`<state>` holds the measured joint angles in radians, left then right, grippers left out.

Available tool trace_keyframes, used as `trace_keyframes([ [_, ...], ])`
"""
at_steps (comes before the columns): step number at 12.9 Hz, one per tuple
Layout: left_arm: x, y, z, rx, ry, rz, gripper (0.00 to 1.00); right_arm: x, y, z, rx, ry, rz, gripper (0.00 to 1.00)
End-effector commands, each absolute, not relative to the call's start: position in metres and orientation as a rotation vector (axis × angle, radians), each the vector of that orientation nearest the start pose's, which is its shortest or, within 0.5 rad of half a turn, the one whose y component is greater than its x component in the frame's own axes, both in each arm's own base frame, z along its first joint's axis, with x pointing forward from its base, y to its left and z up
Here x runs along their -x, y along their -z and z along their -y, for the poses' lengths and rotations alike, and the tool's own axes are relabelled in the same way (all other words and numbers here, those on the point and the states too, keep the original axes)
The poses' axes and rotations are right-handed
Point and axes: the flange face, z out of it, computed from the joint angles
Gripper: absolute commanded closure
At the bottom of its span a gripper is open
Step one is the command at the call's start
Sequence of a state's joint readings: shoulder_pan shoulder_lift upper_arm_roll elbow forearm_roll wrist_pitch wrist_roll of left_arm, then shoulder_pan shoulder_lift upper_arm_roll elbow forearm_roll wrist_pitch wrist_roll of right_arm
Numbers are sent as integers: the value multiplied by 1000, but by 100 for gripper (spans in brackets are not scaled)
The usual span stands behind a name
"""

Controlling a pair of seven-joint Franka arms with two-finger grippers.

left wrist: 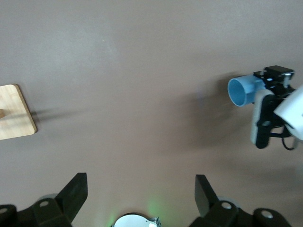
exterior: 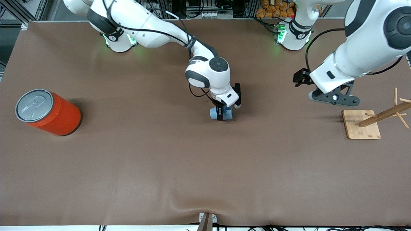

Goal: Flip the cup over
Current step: 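Grasp the cup with the left gripper while the right gripper holds it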

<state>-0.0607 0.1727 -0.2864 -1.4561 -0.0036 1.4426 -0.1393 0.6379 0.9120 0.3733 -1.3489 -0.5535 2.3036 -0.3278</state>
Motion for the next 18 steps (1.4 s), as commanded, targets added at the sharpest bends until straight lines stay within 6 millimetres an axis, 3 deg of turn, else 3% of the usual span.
trace_keyframes([
  [1, -563, -555, 210, 3134, -305, -393, 0, -457, -195, -604, 2368, 283, 2220, 100],
  [4, -574, -525, 236, 3136, -299, -400, 0, -461, -197, -602, 2380, 280, 2208, 100],
  [5, -575, -523, 237, 3136, -301, -374, 0, -462, -196, -600, 2383, 281, 2208, 62],
  [6, -576, -523, 233, 3139, -299, -361, 0, -465, -197, -598, 2391, 275, 2193, 1],
  [8, -577, -523, 232, 3142, -295, -356, 0, -466, -199, -597, 2398, 265, 2185, 0],
  [12, -580, -515, 240, 3160, -288, -362, 0, -473, -226, -590, 2442, 219, 2133, 0],
  [16, -574, -512, 266, 3167, -264, -350, 0, -458, -270, -592, 2437, 100, 2114, 0],
  [18, -572, -505, 280, 3175, -273, -371, 0, -455, -309, -587, 2433, 60, 2091, 0],
])
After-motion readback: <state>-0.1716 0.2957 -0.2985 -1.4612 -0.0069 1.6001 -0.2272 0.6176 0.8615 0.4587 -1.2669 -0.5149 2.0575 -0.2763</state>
